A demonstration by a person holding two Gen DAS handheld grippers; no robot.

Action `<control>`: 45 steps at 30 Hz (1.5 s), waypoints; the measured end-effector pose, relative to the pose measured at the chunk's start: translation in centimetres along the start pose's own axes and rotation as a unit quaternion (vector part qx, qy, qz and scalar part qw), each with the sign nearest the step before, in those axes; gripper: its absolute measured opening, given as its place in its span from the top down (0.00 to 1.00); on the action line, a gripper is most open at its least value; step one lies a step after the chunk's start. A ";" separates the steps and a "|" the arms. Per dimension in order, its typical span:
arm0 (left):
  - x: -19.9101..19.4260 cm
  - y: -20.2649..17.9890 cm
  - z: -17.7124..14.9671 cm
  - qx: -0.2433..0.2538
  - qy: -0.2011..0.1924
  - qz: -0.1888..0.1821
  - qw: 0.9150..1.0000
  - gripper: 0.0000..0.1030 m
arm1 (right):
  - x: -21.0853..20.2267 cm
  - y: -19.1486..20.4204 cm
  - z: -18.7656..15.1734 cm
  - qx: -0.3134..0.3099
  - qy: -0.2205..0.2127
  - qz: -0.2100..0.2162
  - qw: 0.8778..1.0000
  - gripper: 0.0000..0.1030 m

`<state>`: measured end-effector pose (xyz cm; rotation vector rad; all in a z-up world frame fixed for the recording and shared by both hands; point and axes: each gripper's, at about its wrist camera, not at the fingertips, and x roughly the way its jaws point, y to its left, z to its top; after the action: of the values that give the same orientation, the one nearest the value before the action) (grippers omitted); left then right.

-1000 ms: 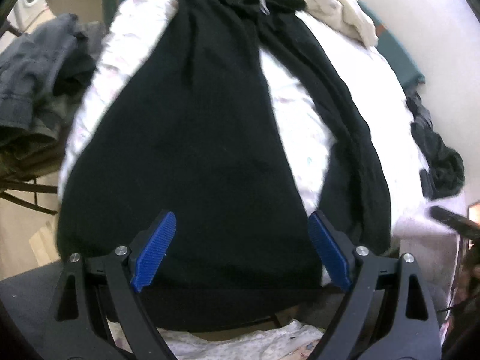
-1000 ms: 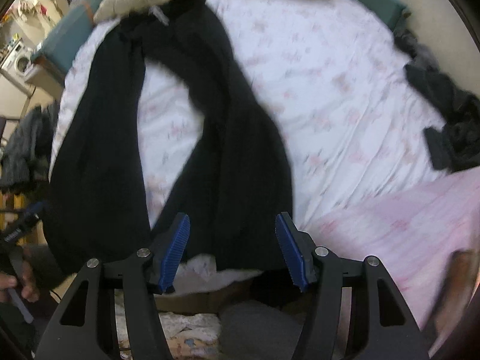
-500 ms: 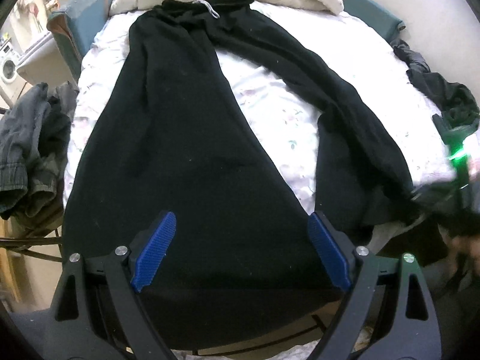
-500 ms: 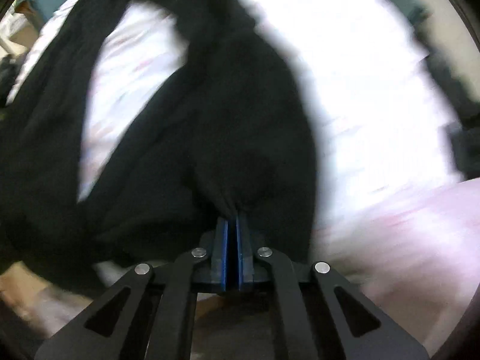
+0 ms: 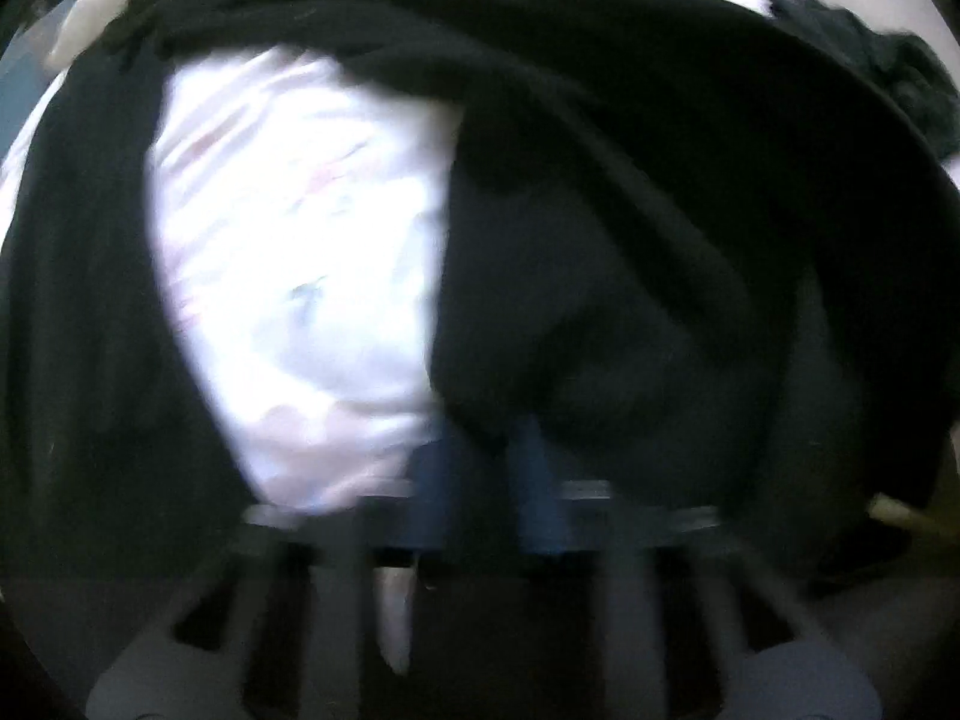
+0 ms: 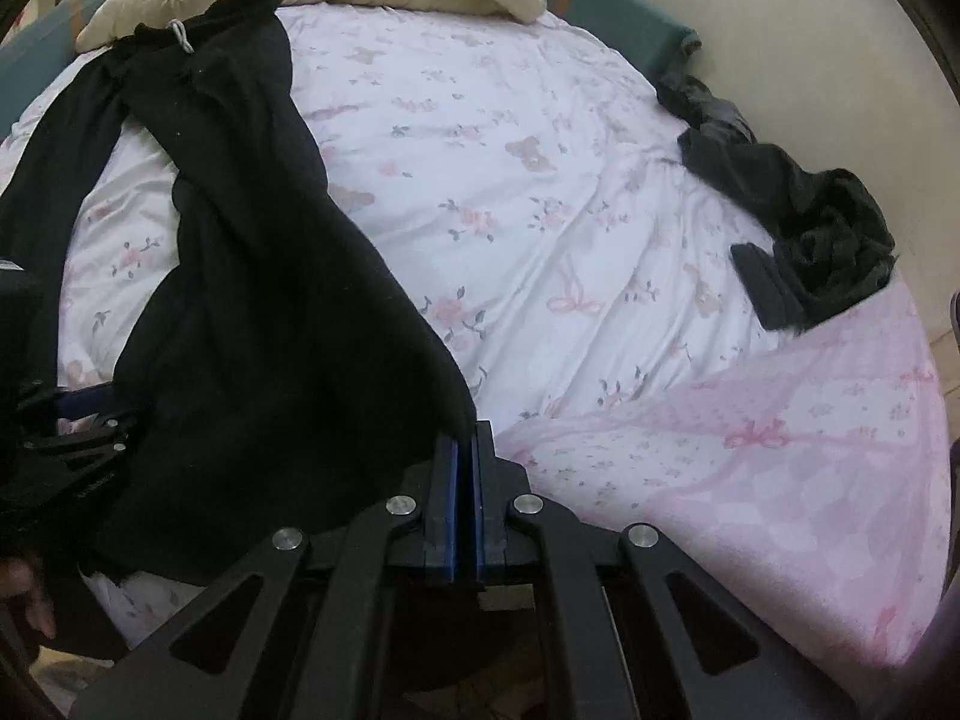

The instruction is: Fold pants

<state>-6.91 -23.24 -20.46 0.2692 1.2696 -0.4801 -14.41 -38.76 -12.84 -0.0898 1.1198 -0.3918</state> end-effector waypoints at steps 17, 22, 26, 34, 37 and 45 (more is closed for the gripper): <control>-12.3 3.2 -10.3 -0.075 -0.019 -0.090 0.993 0.98 | -0.6 2.5 -2.7 -0.095 0.065 -0.002 0.993 0.97; -7.0 2.7 -10.7 -0.076 0.021 -0.075 0.994 0.97 | 6.6 5.7 -5.3 -0.209 0.191 -0.087 0.955 0.97; -8.1 2.0 -10.5 -0.058 0.006 -0.062 0.996 0.94 | 12.1 4.3 -6.8 -0.222 0.258 -0.150 0.928 0.97; -11.8 2.8 -11.6 -0.056 -0.031 -0.020 0.998 0.16 | 9.5 4.5 -6.1 -0.178 0.239 -0.096 0.950 0.84; -13.6 4.1 -11.6 -0.080 -0.058 -0.016 0.995 0.16 | 5.2 5.4 -4.9 -0.141 0.214 -0.029 0.966 0.26; -17.9 10.2 -11.0 -0.214 -0.107 -0.031 0.970 0.16 | -7.6 9.6 0.8 -0.117 0.074 0.144 0.980 0.24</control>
<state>-15.15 -5.87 -7.21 -0.1828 1.1400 -0.2675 -14.02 -27.30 -8.53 -0.1041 1.3014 -0.0064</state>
